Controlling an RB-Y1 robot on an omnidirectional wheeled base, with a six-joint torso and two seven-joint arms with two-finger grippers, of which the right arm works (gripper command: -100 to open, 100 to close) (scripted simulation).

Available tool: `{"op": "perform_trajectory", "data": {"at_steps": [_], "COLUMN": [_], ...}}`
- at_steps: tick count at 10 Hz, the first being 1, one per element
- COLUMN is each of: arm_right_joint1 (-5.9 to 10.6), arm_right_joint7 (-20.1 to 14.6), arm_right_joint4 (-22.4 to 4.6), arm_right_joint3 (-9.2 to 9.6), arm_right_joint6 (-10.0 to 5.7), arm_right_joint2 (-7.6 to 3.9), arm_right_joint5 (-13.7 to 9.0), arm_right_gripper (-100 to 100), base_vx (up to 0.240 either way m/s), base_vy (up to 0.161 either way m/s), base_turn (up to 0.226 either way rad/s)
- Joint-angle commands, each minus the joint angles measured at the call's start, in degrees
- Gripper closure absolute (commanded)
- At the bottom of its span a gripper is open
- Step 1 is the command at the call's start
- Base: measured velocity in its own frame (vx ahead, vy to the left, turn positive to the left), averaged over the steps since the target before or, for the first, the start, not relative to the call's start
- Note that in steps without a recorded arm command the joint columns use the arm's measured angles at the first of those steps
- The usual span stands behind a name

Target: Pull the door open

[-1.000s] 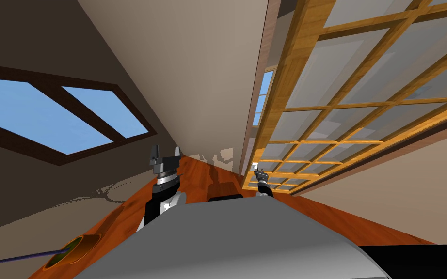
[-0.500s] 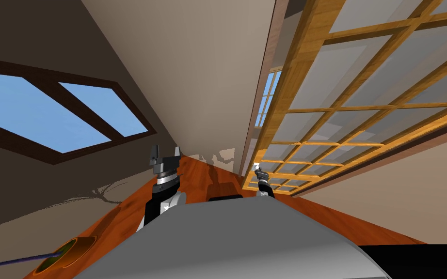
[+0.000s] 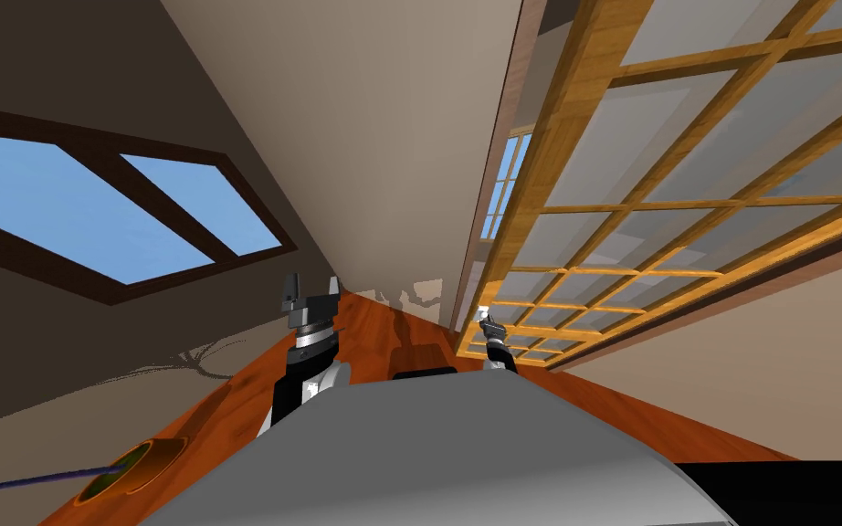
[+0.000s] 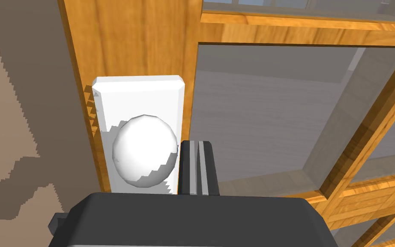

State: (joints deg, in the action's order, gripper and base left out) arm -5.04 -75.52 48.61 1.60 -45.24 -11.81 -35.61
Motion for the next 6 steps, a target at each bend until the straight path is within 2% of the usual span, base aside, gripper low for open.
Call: {"op": "perform_trajectory", "data": {"at_steps": [1,3,6], "arm_right_joint1": [-0.33,-0.67,-1.03], "arm_right_joint7": [-0.78,-1.63,-2.54], "arm_right_joint4": [0.16,0.43,0.7], "arm_right_joint3": [1.37,2.71,4.13], "arm_right_joint6": [-0.43,-1.03,-1.65], "arm_right_joint2": [0.1,-0.12,-0.36], "arm_right_joint5": [0.65,1.33,2.05], "arm_right_gripper": [-100,-100,-100], "base_vx": [-0.192,-0.205,-0.106], "base_vy": [-0.018,-0.03,-0.029], "base_turn": [0.105,0.081,0.06]}}
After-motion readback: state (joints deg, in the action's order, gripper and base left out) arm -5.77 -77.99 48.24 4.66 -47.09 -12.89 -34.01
